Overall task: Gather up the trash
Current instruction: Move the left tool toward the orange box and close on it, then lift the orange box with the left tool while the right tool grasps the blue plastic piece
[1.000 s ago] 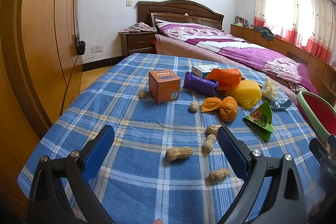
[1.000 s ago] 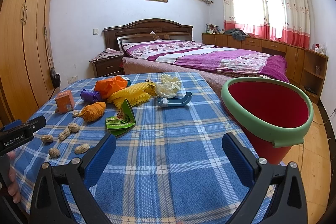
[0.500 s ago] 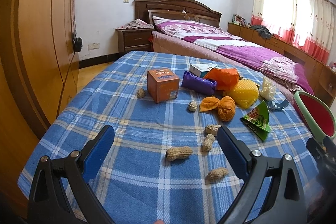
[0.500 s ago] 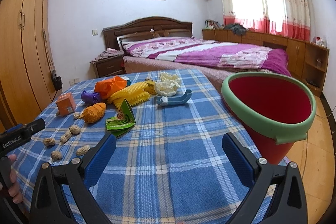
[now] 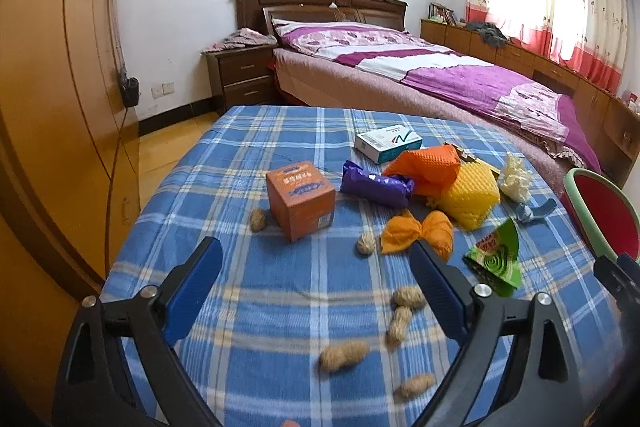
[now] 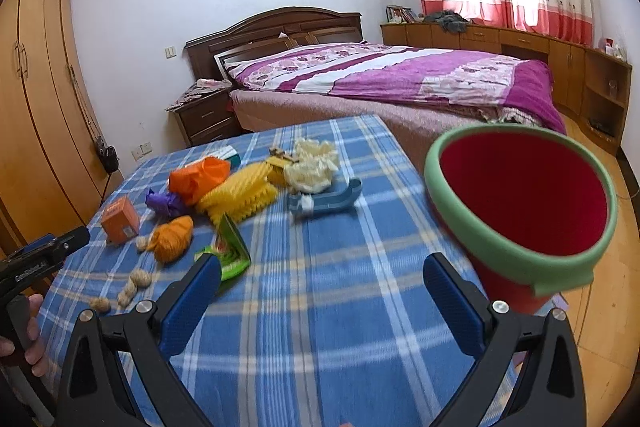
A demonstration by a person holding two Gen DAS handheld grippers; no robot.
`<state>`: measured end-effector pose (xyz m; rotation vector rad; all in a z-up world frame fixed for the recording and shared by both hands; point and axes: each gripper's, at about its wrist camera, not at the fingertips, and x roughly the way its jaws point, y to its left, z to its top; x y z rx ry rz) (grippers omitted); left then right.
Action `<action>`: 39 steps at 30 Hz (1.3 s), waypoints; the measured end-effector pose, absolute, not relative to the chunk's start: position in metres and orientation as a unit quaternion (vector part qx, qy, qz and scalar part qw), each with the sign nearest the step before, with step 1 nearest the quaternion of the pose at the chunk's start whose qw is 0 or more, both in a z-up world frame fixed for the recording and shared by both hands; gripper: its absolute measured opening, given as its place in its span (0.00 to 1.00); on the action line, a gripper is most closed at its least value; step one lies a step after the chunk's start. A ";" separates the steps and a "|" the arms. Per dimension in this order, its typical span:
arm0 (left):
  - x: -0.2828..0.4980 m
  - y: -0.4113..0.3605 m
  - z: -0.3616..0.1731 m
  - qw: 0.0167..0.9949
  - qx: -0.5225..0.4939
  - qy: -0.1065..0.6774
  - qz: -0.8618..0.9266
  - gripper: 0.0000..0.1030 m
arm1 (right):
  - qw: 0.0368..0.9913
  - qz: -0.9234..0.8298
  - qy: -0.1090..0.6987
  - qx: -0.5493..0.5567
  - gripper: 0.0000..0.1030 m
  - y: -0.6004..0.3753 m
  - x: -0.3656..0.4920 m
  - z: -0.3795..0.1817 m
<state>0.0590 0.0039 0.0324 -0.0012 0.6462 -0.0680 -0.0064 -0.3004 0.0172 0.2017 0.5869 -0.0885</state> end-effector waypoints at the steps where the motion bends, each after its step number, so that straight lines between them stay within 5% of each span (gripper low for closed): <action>1: 0.064 0.004 0.033 0.947 -0.001 0.318 -0.032 0.91 | 0.951 -0.042 0.289 0.098 1.00 -0.301 -0.003 0.020; 15: 0.140 0.011 0.018 0.930 -0.016 0.366 -0.020 0.88 | 0.942 -0.048 0.313 0.108 1.00 -0.310 0.025 0.024; 28: 0.170 0.018 -0.005 0.914 -0.072 0.399 -0.028 0.58 | 0.921 -0.053 0.372 0.103 1.00 -0.321 0.080 0.002; 39: 0.167 0.015 -0.004 0.919 -0.069 0.386 -0.035 0.58 | 0.901 -0.045 0.429 0.045 1.00 -0.310 0.132 -0.021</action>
